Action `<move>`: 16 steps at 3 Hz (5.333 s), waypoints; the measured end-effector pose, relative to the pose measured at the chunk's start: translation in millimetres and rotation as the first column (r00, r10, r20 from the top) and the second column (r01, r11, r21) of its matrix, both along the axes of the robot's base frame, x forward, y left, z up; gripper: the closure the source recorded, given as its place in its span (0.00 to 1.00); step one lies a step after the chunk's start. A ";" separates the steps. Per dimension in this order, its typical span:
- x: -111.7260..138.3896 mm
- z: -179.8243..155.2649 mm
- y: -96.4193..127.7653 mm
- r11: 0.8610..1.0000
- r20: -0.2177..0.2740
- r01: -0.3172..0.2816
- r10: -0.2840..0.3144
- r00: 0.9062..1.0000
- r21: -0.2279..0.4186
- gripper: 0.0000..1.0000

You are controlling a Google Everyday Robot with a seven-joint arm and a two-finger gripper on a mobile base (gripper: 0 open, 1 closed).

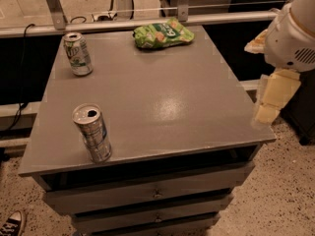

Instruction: Move green rice chip bag near redbull can

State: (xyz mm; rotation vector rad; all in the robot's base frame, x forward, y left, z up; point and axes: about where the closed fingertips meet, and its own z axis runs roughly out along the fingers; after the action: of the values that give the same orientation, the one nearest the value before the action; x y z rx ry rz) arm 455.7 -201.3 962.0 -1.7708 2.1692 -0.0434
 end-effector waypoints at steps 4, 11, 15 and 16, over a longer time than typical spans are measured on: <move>249.9 -46.3 110.0 0.940 0.207 -0.171 0.112 0.972 0.295 0.00; 420.3 -98.1 153.8 0.795 0.144 0.188 -0.326 0.934 0.577 0.00; 405.4 -90.0 173.5 0.813 0.194 0.059 -0.208 0.959 0.580 0.88; 375.2 -63.2 183.2 0.837 0.275 -0.084 -0.082 0.958 0.541 1.00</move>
Offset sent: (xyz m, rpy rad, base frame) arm 0.2198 0.0855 -0.0552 0.2078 -0.1941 0.1920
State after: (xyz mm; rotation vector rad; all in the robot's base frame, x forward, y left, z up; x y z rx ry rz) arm 830.9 -18.1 898.8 -1.3357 1.7379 0.2798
